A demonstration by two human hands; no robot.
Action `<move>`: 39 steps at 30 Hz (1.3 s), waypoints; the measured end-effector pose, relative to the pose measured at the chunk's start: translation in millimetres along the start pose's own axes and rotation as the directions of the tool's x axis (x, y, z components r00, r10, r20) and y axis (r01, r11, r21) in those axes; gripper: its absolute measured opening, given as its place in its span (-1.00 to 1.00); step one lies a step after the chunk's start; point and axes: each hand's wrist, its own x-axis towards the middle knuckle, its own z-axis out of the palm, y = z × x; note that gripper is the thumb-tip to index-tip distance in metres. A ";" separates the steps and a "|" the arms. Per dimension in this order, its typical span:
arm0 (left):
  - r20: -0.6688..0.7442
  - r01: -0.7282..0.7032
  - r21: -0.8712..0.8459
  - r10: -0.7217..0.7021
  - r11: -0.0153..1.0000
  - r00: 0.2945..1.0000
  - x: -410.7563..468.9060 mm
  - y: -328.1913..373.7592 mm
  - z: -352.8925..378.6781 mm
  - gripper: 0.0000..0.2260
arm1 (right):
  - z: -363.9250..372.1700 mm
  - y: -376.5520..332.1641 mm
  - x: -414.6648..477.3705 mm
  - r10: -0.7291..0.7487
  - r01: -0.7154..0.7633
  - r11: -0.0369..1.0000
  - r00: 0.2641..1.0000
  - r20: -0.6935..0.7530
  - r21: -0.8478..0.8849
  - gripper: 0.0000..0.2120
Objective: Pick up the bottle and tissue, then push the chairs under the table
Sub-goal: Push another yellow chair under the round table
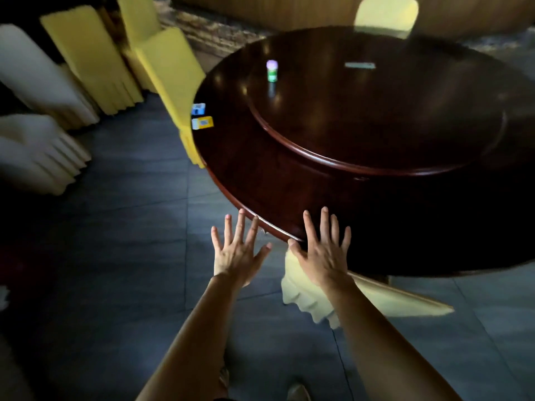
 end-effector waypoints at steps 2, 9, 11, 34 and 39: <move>-0.014 0.030 -0.002 -0.030 1.000 0.999 10.5 -36.6 -8.8 -0.25 | 3.3 -39.1 19.2 -0.048 0.048 0.999 0.999 -0.007 -0.018 -0.24; -0.107 0.120 -0.011 -0.121 0.993 0.987 56.1 -186.5 -52.7 -0.30 | 19.5 -194.5 94.4 -0.141 0.139 0.989 0.988 -0.055 -0.042 -0.24; -0.116 0.129 -0.002 -0.128 0.992 0.985 66.7 -221.3 -66.4 -0.31 | 20.6 -232.5 112.2 -0.150 0.148 0.989 0.985 -0.084 -0.025 -0.25; -0.100 0.278 -0.052 -0.282 0.959 0.954 351.4 -480.6 -143.8 -0.30 | 72.5 -480.9 442.8 -0.287 0.285 0.958 0.955 -0.070 -0.031 -0.22; -0.094 0.313 -0.079 -0.320 0.946 0.943 435.2 -519.8 -169.5 -0.31 | 71.8 -521.7 539.5 -0.300 0.300 0.954 0.949 -0.098 -0.013 -0.23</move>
